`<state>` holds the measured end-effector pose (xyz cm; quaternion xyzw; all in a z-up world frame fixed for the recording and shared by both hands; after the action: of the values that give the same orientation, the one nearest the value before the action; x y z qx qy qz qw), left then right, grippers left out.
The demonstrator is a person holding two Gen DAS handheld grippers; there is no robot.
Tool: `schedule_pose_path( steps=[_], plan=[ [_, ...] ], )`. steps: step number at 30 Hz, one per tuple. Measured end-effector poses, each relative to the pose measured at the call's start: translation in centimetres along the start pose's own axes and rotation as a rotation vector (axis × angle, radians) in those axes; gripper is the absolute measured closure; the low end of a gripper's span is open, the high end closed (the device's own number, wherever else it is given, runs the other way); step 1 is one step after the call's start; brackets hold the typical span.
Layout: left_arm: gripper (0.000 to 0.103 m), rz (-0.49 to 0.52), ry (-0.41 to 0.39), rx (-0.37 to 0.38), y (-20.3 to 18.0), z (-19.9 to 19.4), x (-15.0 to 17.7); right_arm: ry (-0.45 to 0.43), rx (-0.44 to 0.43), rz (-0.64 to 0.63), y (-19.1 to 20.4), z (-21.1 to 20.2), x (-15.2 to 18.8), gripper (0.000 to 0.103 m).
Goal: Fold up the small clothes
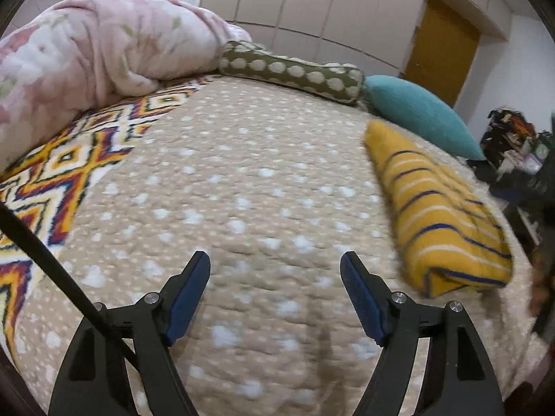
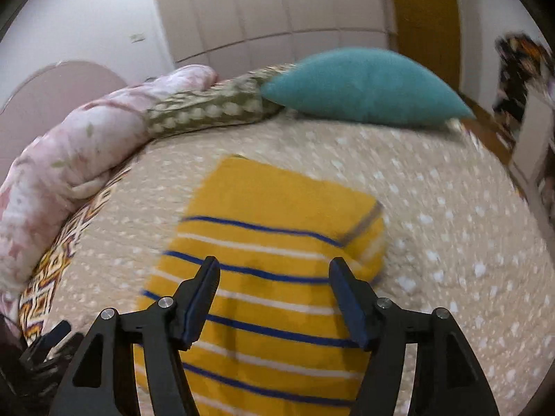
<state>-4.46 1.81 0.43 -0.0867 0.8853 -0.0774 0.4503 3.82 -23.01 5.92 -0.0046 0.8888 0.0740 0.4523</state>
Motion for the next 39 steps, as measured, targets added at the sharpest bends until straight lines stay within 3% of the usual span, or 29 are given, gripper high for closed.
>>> schedule_pose_path(
  steps=[5, 7, 10, 13, 23, 28, 33, 36, 39],
  plan=[
    [0.027, -0.042, 0.056, 0.019, 1.2, 1.6, 1.0, 0.048, 0.0, -0.152, 6.7, 2.4, -0.4, 0.034],
    [0.022, -0.029, 0.046, 0.026, 1.0, 1.5, 1.2, 0.049, 0.004, -0.168, 7.9, 4.0, -0.3, 0.049],
    [0.018, -0.002, 0.052, 0.028, 0.6, 1.7, 1.4, 0.088, 0.065, -0.172, 8.8, 7.5, 0.1, 0.059],
    [0.015, 0.015, 0.062, 0.025, 0.3, 1.9, 1.4, 0.101, 0.096, -0.185, 8.9, 8.9, 1.3, 0.058],
    [0.014, 0.029, 0.077, 0.013, 0.0, 2.3, 1.4, 0.044, 0.019, -0.26, 9.9, 1.6, 7.7, 0.057],
    [0.014, 0.034, 0.077, 0.011, 0.0, 2.3, 1.4, 0.059, 0.011, -0.317, 10.7, -0.9, 11.2, 0.057],
    [0.014, 0.038, 0.077, 0.005, 0.0, 2.3, 1.4, -0.015, 0.007, -0.254, 9.1, -4.3, 9.2, 0.057],
    [0.014, 0.043, 0.077, 0.002, -0.1, 2.3, 1.4, -0.066, 0.078, -0.229, 7.0, -4.5, 6.8, 0.055],
    [0.013, 0.041, 0.078, 0.006, -0.1, 2.3, 1.5, -0.035, 0.14, -0.169, 4.0, -2.8, 5.9, 0.055]
  ],
)
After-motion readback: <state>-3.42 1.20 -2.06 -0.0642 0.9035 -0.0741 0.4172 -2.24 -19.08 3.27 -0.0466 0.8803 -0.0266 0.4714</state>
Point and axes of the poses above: each gripper's, at about its wrist camera, not at the fingertips, and z roughly the way its jaws point, y to its left, x to its underside, the point moved 4 cm from there along z, roughly the way its jaws point, and after that the axes turned 8 degrees about -y, right-handed, at the moved point
